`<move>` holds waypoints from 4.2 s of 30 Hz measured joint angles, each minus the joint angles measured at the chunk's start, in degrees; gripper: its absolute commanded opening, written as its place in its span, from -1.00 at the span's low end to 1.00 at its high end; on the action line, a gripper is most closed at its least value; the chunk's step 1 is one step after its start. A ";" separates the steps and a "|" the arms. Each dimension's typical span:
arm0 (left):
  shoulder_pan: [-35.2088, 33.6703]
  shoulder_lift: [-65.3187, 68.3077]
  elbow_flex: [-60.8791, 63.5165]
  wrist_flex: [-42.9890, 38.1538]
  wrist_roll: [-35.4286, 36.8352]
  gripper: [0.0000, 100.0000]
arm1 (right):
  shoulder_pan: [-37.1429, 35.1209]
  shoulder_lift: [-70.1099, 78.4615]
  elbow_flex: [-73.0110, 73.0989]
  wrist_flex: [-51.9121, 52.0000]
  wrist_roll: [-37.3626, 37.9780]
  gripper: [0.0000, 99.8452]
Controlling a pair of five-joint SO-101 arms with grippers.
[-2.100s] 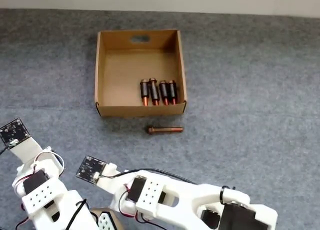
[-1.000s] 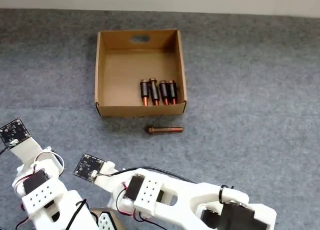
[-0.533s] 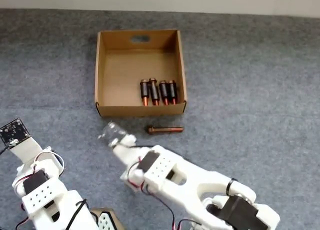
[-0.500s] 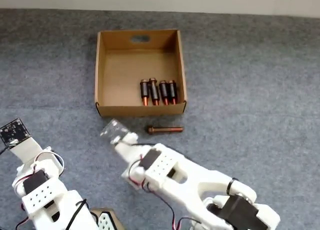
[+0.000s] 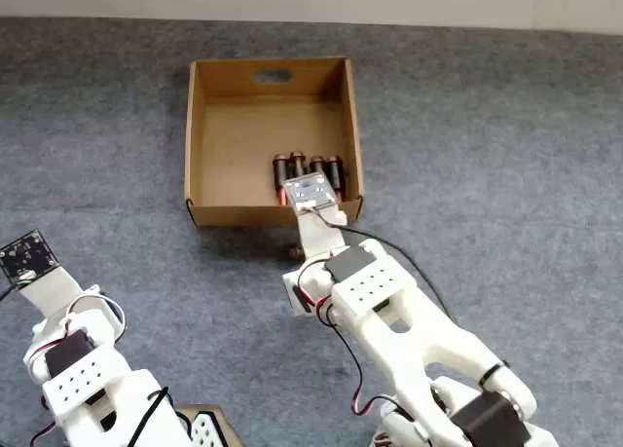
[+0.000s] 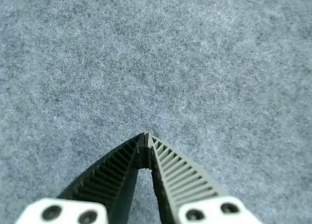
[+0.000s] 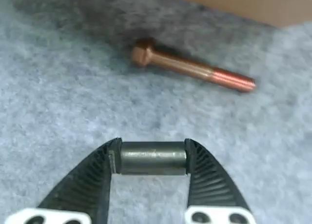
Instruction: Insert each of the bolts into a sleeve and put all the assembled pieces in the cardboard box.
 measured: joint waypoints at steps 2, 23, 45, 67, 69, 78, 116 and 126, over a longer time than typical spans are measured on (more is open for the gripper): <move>0.00 0.00 0.00 0.00 0.00 -0.95 | 0.00 -0.79 0.00 1.14 -0.35 -0.73; 0.00 0.00 0.00 0.00 0.00 -0.95 | 4.92 -1.85 1.58 2.11 33.41 -0.53; 0.26 0.00 0.00 0.00 -0.09 -0.95 | -2.11 -12.92 13.80 8.09 68.31 -0.53; 0.53 0.00 0.00 0.00 -0.09 -0.95 | 1.49 -13.54 21.80 -8.70 69.71 -0.96; 0.53 0.00 0.00 0.00 -0.09 -0.95 | 1.93 -13.54 21.80 -8.18 68.57 -0.99; 0.53 0.00 0.00 0.00 -0.09 -0.95 | 10.81 -13.45 15.82 0.18 47.12 -0.91; 0.53 0.00 0.00 0.00 -0.09 -0.95 | 22.15 -13.80 0.88 22.07 37.01 -0.99; 7.82 0.00 -11.96 13.36 -18.81 -0.95 | 32.00 -13.80 8.35 2.20 24.18 -0.99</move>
